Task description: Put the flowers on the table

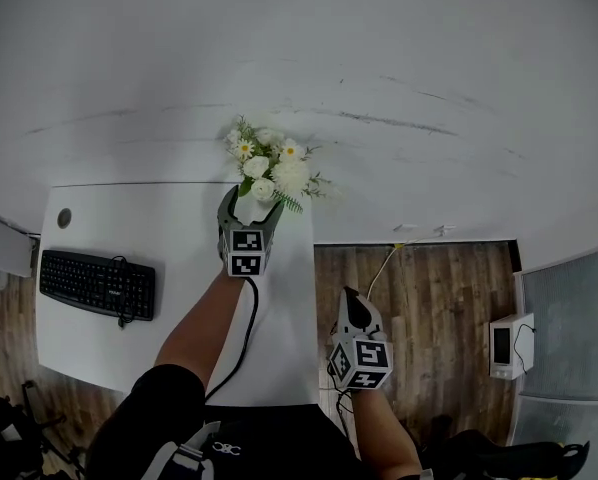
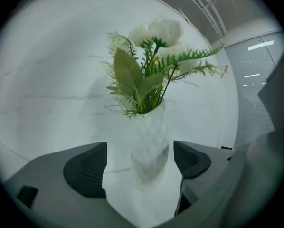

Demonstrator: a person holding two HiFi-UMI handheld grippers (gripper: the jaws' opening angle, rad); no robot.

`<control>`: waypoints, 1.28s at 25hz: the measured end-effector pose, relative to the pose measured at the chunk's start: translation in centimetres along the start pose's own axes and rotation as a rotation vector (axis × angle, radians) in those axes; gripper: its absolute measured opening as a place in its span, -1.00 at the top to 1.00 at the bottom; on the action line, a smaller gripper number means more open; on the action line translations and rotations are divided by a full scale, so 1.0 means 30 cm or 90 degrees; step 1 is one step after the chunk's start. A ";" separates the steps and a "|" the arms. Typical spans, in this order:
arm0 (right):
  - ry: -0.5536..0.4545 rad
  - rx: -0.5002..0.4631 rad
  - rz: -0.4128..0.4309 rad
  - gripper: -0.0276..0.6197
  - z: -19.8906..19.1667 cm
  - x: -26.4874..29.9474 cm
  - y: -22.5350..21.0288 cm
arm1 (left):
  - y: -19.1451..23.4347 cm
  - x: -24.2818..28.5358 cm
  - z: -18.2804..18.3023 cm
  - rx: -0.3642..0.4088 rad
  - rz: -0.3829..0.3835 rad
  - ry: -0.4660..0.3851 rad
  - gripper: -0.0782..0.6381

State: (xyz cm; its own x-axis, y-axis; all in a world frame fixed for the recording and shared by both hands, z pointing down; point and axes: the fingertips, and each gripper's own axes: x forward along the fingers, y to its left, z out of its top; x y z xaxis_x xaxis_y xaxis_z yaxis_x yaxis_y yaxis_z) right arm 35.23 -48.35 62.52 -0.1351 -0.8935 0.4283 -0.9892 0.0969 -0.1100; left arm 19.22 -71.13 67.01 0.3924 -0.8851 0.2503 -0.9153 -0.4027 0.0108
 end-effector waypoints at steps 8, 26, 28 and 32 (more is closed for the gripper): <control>-0.033 0.018 0.030 0.90 0.077 -0.035 0.154 | 0.034 -0.270 0.099 0.014 0.019 -0.010 0.24; -0.176 0.050 0.085 0.90 0.288 -0.259 0.588 | 0.280 -1.095 0.310 0.013 0.097 -0.039 0.78; -0.180 0.044 0.081 0.91 0.290 -0.283 0.620 | 0.297 -1.175 0.305 0.015 0.100 -0.043 0.78; -0.189 0.036 0.071 0.91 0.288 -0.327 0.683 | 0.329 -1.289 0.280 0.014 0.097 -0.044 0.78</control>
State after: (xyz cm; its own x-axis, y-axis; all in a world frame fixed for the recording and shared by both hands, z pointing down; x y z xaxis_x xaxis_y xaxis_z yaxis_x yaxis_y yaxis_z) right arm 16.76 -41.39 48.32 -0.2119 -0.9684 0.1319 -0.9633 0.1842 -0.1951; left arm -4.22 -42.85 49.30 0.2553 -0.9499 0.1802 -0.9627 -0.2671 -0.0442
